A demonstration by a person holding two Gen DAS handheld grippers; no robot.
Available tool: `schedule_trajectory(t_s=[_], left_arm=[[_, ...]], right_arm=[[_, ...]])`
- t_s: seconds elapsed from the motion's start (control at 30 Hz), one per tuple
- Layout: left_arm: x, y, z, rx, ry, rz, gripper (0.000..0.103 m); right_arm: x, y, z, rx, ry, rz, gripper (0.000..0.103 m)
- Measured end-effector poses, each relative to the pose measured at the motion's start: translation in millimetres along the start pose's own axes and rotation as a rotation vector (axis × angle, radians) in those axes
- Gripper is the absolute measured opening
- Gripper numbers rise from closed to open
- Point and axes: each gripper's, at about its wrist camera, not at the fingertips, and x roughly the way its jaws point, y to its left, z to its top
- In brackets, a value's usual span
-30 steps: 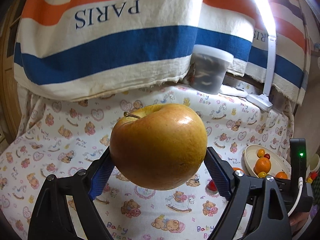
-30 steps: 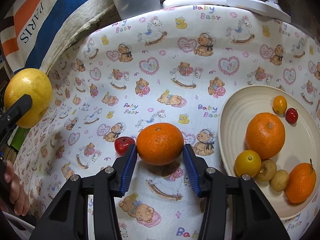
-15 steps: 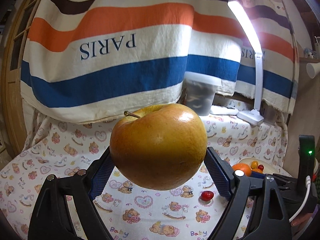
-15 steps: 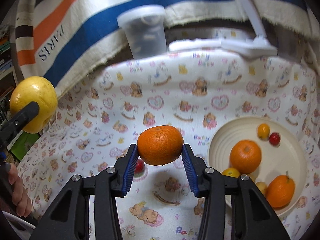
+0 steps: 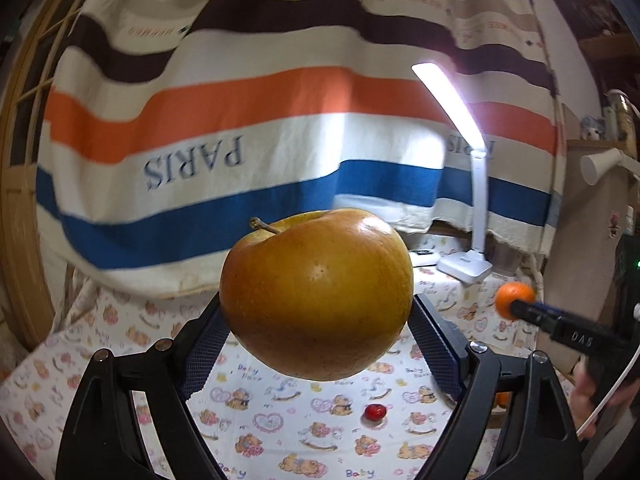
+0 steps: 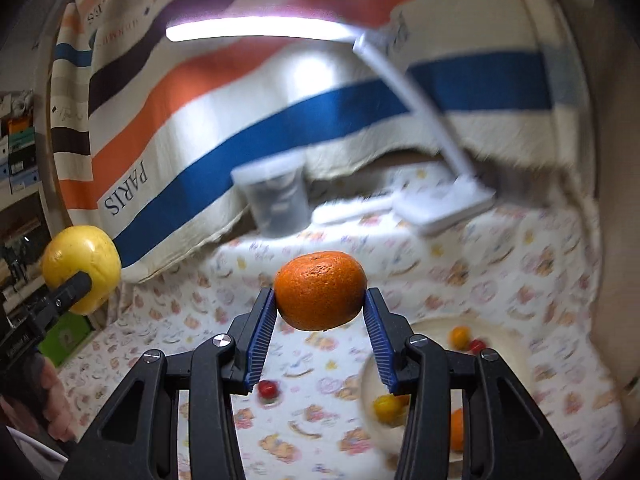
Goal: Organize fruits
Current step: 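Carry the orange to the plate with the right tool while the left tool carries the yellow apple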
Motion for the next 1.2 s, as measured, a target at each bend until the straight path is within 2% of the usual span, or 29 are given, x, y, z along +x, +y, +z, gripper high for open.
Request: schedule_trajectory(t_s=[0.17, 0.37, 0.47, 0.63, 0.73, 0.87, 1.07, 1.2], left_arm=[[5, -27, 13, 0.016, 0.0, -0.092, 0.087], [28, -76, 13, 0.076, 0.041, -0.163, 0.087], [45, -100, 7, 0.091, 0.075, -0.209, 0.086], [70, -140, -4, 0.119, 0.088, -0.277, 0.086], [93, -159, -9, 0.089, 0.155, -0.323, 0.086], [132, -182, -18, 0.089, 0.283, -0.36, 0.086], [188, -201, -41, 0.085, 0.455, -0.351, 0.086], [211, -203, -57, 0.088, 0.489, -0.33, 0.085]], right_arm=[[-20, -23, 7, -0.036, -0.024, -0.077, 0.047], [-18, -67, -10, 0.027, -0.002, -0.146, 0.047], [-9, -93, -23, 0.068, 0.031, -0.188, 0.047], [2, -125, -30, 0.101, 0.111, -0.234, 0.047], [5, -142, -32, 0.169, 0.152, -0.202, 0.047], [7, -154, -35, 0.21, 0.178, -0.193, 0.047], [24, -156, -44, 0.204, 0.242, -0.191, 0.047], [32, -153, -49, 0.215, 0.275, -0.191, 0.047]])
